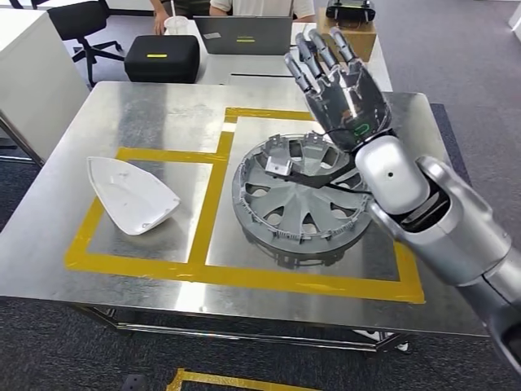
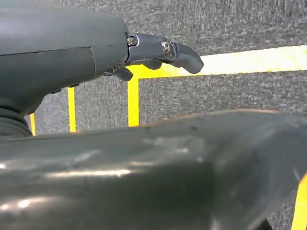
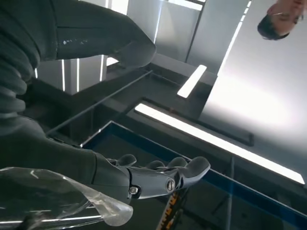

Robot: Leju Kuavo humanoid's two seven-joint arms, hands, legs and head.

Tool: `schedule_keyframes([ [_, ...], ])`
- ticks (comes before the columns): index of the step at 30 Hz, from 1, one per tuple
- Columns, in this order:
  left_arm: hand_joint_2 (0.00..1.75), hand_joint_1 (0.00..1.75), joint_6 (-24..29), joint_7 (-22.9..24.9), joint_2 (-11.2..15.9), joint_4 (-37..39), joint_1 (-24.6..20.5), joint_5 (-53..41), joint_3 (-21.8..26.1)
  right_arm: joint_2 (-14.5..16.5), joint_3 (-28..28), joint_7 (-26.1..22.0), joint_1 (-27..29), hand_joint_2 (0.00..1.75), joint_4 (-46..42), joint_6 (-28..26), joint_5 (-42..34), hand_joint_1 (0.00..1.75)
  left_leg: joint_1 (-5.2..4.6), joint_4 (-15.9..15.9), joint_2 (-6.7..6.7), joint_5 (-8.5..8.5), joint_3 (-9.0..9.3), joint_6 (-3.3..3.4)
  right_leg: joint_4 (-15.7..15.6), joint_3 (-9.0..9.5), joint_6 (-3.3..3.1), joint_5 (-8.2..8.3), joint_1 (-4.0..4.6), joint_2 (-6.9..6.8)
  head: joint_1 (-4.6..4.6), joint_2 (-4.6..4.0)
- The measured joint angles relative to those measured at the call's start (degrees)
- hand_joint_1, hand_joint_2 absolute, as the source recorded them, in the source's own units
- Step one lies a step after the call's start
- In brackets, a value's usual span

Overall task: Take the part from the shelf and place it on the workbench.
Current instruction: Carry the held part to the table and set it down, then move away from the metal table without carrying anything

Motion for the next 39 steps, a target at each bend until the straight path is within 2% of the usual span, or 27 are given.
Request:
schedule_keyframes([
  [4, 0.0, 0.0, 0.0, 0.0, -0.3, 0.0, 0.2, -0.3, 0.0, 2.7, -9.9, -3.1, 8.0, 1.75, -6.8, 1.4, 2.6, 0.0, 0.0, 0.0, -0.13, 0.01, -0.13, -0.01, 0.0, -0.06, -0.06, -0.06, 0.01, -0.12, 0.04, 0.0],
  [7, 0.0, 0.0, 0.1, 0.0, -0.3, 0.0, 0.1, -0.3, 0.0, 3.7, -13.9, -3.6, 10.8, 1.75, -9.4, 1.5, 2.9, 0.0, -0.02, 0.0, -0.03, 0.0, -0.11, -0.01, 0.0, -0.1, -0.04, -0.04, -0.03, 0.05, 0.03, 0.0],
  [9, 0.0, 0.0, 0.1, 0.0, -0.3, 0.0, 0.1, -0.6, -0.1, 4.1, -15.4, -2.1, 12.1, 1.75, -10.8, 0.1, 3.8, 0.0, -0.04, 0.0, -0.02, 0.0, -0.11, 0.0, 0.0, -0.12, -0.03, -0.03, -0.04, 0.05, 0.03, 0.0],
  [12, 0.0, 0.0, 0.1, -0.2, -0.3, 0.0, 0.2, -1.8, -0.6, 3.3, -16.0, 4.2, 13.3, 1.75, -14.0, -3.4, 5.2, 0.0, -0.04, 0.0, -0.01, 0.0, -0.11, 0.0, 0.0, -0.14, -0.02, -0.02, -0.04, 0.05, 0.03, 0.0],
  [15, 0.0, 0.0, 0.2, -0.4, -0.3, 0.0, 0.1, -2.8, -1.3, 0.6, -15.6, 10.9, 14.0, 1.75, -17.9, -5.4, 5.6, 0.0, -0.05, 0.0, -0.01, 0.0, -0.11, 0.0, 0.0, -0.14, -0.01, -0.02, -0.06, 0.06, 0.03, 0.0],
  [18, 0.0, 0.0, 0.3, -0.4, -0.3, 0.0, 0.1, -3.4, -1.9, -2.3, -15.4, 13.9, 15.3, 1.75, -20.9, -7.3, 5.7, 0.0, -0.06, 0.0, -0.01, -0.02, -0.12, 0.02, 0.0, -0.14, -0.01, -0.02, -0.06, 0.07, 0.03, 0.0],
  [23, 0.0, 0.0, 0.7, -0.4, -0.4, 0.0, 0.1, -4.0, -2.5, -5.2, -15.7, 14.5, 18.3, 1.75, -23.4, -9.3, 5.7, 0.0, -0.06, 0.0, 0.04, -0.02, -0.11, 0.02, 0.0, -0.15, 0.0, -0.01, -0.07, 0.15, 0.03, 0.0],
  [31, 0.0, 0.0, 0.8, -0.4, -0.4, 0.0, 0.1, -4.1, -3.0, -6.2, -16.6, 14.4, 21.2, 1.75, -24.1, -10.0, 5.7, 0.0, -0.13, 0.2, 0.05, -0.07, -0.15, 0.11, -0.1, -0.14, 0.1, 0.09, -0.18, 0.18, 0.02, 0.0],
  [36, 0.0, 0.0, 0.9, -0.3, -0.4, 0.0, 0.1, -4.3, -3.2, -6.2, -17.0, 14.4, 22.3, 1.75, -24.1, -10.0, 5.7, 0.0, -0.28, 0.7, 0.05, -0.31, -0.38, 0.52, -0.1, -0.15, 0.4, 0.16, -0.32, 0.17, 0.02, 0.0],
  [39, 0.0, 0.0, 1.0, -0.3, -0.4, 0.0, 0.1, -4.5, -3.2, -6.2, -17.2, 14.4, 22.8, 1.75, -24.1, -10.0, 5.7, 0.0, -0.38, 0.7, 0.06, -0.18, -0.51, 1.14, -0.3, -0.05, 0.99, 0.45, -0.39, 0.2, 0.01, 0.0],
])
